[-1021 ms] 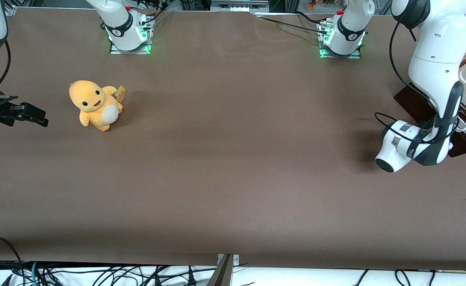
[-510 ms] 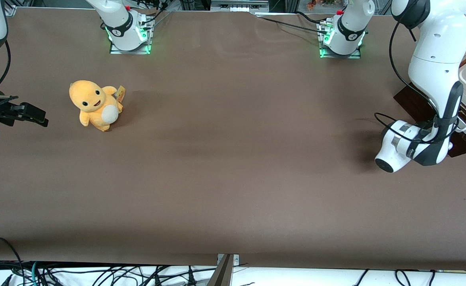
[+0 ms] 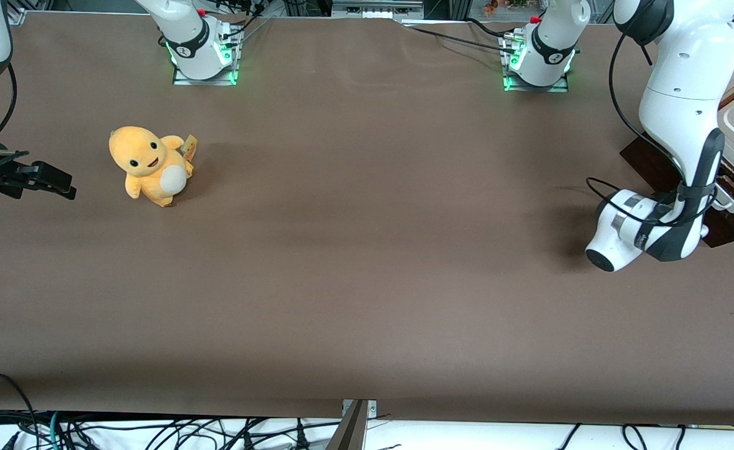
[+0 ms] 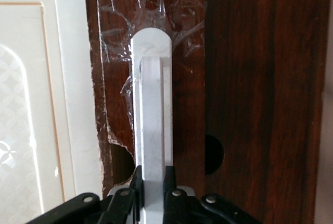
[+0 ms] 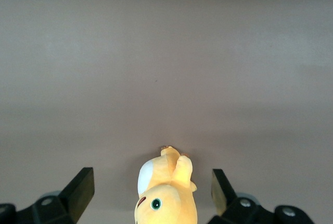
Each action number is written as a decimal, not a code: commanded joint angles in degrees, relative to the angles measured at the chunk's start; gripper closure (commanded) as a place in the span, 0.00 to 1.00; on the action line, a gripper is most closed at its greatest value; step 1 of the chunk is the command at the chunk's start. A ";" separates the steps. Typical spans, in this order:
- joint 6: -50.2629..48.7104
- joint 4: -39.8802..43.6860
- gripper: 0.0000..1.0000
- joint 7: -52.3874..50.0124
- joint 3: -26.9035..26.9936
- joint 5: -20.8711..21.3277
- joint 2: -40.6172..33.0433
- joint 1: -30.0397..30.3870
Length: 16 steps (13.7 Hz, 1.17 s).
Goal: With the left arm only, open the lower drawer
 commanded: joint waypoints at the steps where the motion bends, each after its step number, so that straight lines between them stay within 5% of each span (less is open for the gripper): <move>1: -0.22 0.37 1.00 0.52 -0.26 1.20 -0.43 -2.48; 16: -0.39 5.56 1.00 3.86 -0.26 1.29 0.09 -5.56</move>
